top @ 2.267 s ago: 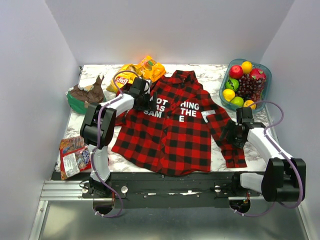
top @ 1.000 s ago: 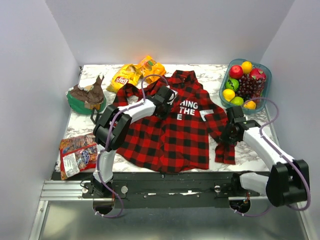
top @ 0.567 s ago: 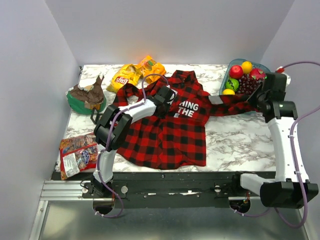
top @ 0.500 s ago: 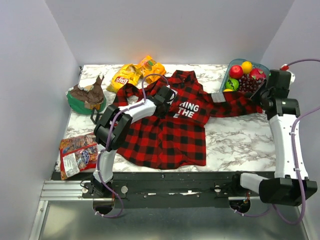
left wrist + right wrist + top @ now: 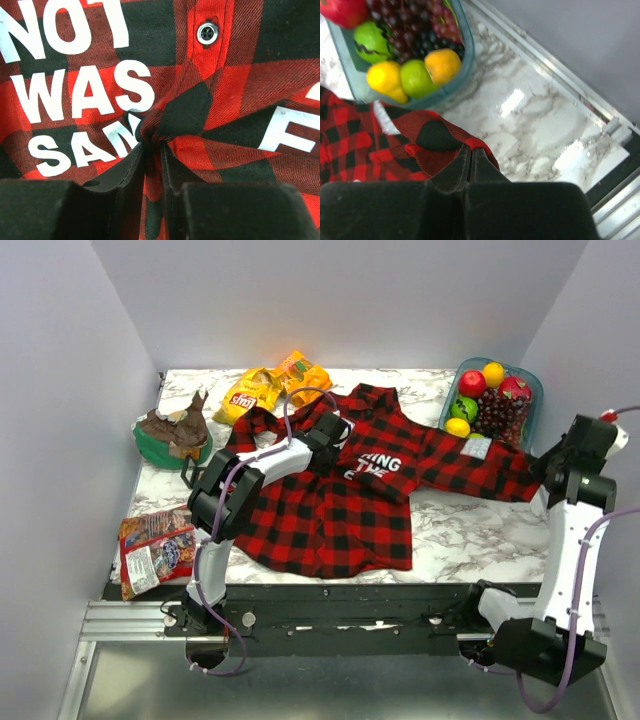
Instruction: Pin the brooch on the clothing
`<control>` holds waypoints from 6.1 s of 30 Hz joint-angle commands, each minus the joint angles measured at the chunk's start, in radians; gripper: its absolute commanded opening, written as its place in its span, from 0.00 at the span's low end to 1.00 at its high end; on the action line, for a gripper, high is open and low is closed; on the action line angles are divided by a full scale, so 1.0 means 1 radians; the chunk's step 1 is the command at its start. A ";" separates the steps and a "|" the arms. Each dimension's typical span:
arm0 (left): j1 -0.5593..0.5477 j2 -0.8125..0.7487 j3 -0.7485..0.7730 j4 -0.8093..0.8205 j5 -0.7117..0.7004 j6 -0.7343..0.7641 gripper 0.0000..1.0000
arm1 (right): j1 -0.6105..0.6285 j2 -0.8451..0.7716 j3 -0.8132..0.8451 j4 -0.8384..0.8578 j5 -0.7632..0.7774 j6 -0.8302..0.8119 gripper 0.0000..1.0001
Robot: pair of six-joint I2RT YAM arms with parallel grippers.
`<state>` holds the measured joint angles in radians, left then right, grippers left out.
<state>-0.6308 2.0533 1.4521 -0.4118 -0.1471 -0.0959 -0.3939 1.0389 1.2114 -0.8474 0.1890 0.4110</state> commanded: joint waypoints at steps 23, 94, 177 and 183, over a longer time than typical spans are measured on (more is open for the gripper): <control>-0.055 -0.061 -0.013 -0.122 -0.012 0.015 0.33 | -0.007 -0.017 -0.317 0.028 0.288 0.009 0.65; -0.096 0.013 0.005 -0.142 0.026 0.024 0.98 | 0.064 0.106 -0.388 0.144 0.059 0.075 0.01; -0.095 0.030 0.030 -0.163 0.092 0.019 0.98 | -0.057 -0.324 -0.486 0.071 0.026 0.118 0.49; -0.095 0.053 0.037 -0.166 0.100 0.021 0.98 | -0.037 -0.193 -0.529 0.116 -0.124 0.107 0.56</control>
<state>-0.7273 2.0510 1.4887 -0.5488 -0.0624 -0.0792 -0.4469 0.7807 0.7071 -0.7708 0.1837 0.5385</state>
